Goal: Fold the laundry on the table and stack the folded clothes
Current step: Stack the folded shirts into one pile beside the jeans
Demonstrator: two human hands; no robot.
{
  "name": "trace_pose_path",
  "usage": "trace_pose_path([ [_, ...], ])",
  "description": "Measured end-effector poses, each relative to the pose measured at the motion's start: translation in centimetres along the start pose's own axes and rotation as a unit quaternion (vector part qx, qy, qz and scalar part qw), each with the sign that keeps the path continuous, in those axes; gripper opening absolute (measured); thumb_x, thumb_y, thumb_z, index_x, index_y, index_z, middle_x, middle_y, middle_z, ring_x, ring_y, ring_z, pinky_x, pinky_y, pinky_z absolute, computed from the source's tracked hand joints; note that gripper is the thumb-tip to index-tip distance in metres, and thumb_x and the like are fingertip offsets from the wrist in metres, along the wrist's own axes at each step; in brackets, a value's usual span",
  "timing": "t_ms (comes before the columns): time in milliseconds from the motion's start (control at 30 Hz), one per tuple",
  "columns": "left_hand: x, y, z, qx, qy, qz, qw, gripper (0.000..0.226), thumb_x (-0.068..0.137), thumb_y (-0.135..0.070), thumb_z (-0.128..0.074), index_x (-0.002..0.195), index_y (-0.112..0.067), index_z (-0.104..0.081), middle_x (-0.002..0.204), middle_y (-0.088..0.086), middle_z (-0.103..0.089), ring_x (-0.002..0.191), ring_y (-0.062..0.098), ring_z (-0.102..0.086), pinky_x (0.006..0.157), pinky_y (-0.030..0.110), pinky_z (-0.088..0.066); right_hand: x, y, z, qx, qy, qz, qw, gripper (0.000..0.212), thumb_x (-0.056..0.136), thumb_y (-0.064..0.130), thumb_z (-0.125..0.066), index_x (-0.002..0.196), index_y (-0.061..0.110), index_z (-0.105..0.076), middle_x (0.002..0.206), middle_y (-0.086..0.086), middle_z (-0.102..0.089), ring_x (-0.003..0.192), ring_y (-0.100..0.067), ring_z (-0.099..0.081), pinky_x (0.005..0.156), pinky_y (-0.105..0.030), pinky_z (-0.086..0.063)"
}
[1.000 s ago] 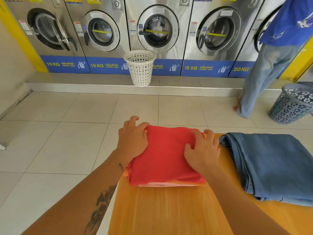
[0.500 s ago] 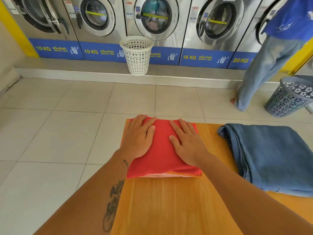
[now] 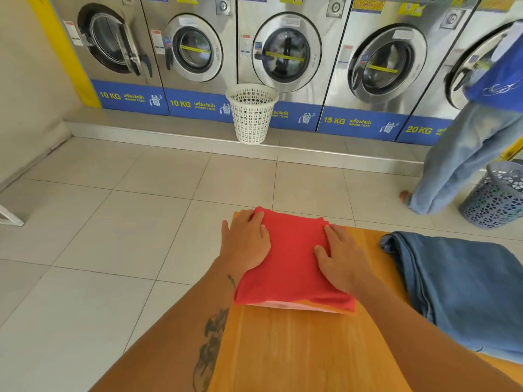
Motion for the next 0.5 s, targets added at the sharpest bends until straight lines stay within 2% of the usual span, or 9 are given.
trace_pose_path([
  [67, 0.5, -2.4, 1.2, 0.041, -0.031, -0.063, 0.997, 0.049, 0.094, -0.021, -0.038, 0.142, -0.019, -0.046, 0.156, -0.002, -0.031, 0.146, 0.016, -0.021, 0.12, 0.053, -0.006, 1.1, 2.4, 1.4, -0.045, -0.021, 0.025, 0.998, 0.06, 0.095, 0.041, -0.037, 0.152, 0.022, -0.031, 0.16, -0.001, -0.026, 0.148, -0.023, -0.02, 0.12, -0.048, -0.018],
  [133, 0.9, -4.5, 0.7, 0.058, -0.007, -0.127, 0.99, 0.048, 0.095, -0.023, -0.037, 0.142, -0.021, -0.047, 0.152, -0.004, -0.038, 0.144, 0.015, -0.026, 0.12, 0.053, -0.007, 1.9, 4.7, 1.3, -0.044, -0.009, 0.06, 0.997, 0.054, 0.095, 0.039, -0.036, 0.149, 0.033, -0.035, 0.157, 0.002, -0.033, 0.146, -0.022, -0.025, 0.118, -0.053, -0.017],
  [167, 1.1, -4.5, 0.0, 0.051, 0.017, -0.128, 0.99, 0.047, 0.097, -0.027, -0.034, 0.141, -0.024, -0.048, 0.149, -0.006, -0.043, 0.141, 0.015, -0.031, 0.119, 0.052, -0.011, 2.2, 5.1, 0.8, -0.034, 0.012, 0.06, 0.998, 0.052, 0.096, 0.04, -0.034, 0.148, 0.037, -0.036, 0.157, 0.004, -0.034, 0.146, -0.021, -0.025, 0.117, -0.056, -0.016],
  [267, 2.0, -1.7, -1.1, 0.013, 0.071, -0.029, 0.997, 0.047, 0.099, -0.038, -0.022, 0.131, -0.033, -0.056, 0.141, -0.007, -0.053, 0.131, 0.019, -0.042, 0.112, 0.051, -0.025, 3.4, 4.3, -0.5, -0.008, 0.054, 0.013, 0.998, 0.049, 0.097, 0.046, -0.027, 0.143, 0.042, -0.042, 0.155, 0.009, -0.038, 0.146, -0.019, -0.025, 0.114, -0.062, -0.013],
  [300, 2.3, -0.9, -1.2, -0.002, 0.086, 0.012, 0.996, 0.045, 0.098, -0.038, -0.021, 0.117, -0.033, -0.061, 0.134, -0.007, -0.056, 0.123, 0.023, -0.046, 0.107, 0.054, -0.029, 3.8, 4.0, -0.5, -0.003, 0.051, 0.003, 0.999, 0.049, 0.096, 0.046, -0.027, 0.14, 0.042, -0.046, 0.152, 0.009, -0.043, 0.143, -0.02, -0.029, 0.114, -0.062, -0.015],
  [367, 2.6, -0.4, -1.3, -0.013, 0.092, 0.055, 0.994, 0.037, 0.096, -0.036, -0.022, 0.086, -0.029, -0.057, 0.113, -0.001, -0.062, 0.103, 0.026, -0.051, 0.1, 0.056, -0.035, 4.3, 3.5, -0.4, 0.007, 0.051, -0.023, 0.998, 0.048, 0.093, 0.045, -0.027, 0.133, 0.041, -0.054, 0.144, 0.007, -0.051, 0.136, -0.023, -0.04, 0.112, -0.059, -0.02],
  [400, 2.7, -0.5, -1.3, -0.014, 0.084, 0.064, 0.994, 0.036, 0.095, -0.035, -0.022, 0.081, -0.027, -0.054, 0.104, 0.001, -0.061, 0.098, 0.027, -0.052, 0.099, 0.057, -0.036, 4.5, 3.2, -0.4, 0.012, 0.051, -0.037, 0.998, 0.049, 0.092, 0.045, -0.026, 0.129, 0.04, -0.057, 0.14, 0.005, -0.055, 0.132, -0.026, -0.044, 0.111, -0.057, -0.023],
  [433, 2.8, -0.7, -1.3, -0.016, 0.074, 0.068, 0.995, 0.036, 0.094, -0.034, -0.022, 0.082, -0.025, -0.055, 0.1, 0.001, -0.06, 0.098, 0.028, -0.053, 0.099, 0.057, -0.037, 4.7, 2.7, -0.4, 0.017, 0.052, -0.051, 0.997, 0.05, 0.09, 0.045, -0.024, 0.125, 0.038, -0.06, 0.137, 0.002, -0.057, 0.127, -0.029, -0.046, 0.11, -0.056, -0.026],
  [500, 3.1, -0.3, -1.7, -0.029, 0.07, 0.08, 0.994, 0.045, 0.094, -0.037, -0.021, 0.096, -0.018, -0.062, 0.103, 0.003, -0.059, 0.102, 0.03, -0.053, 0.098, 0.056, -0.04, 5.3, 1.9, -0.5, 0.032, 0.058, -0.07, 0.995, 0.05, 0.087, 0.046, -0.022, 0.115, 0.032, -0.062, 0.131, -0.004, -0.06, 0.12, -0.033, -0.05, 0.105, -0.052, -0.034],
])
Point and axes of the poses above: each hand's wrist, its own x-axis towards the middle knuckle, its own z-axis out of the back of the hand, y = z × x, the point moved 7 cm from there along x, towards the middle knuckle
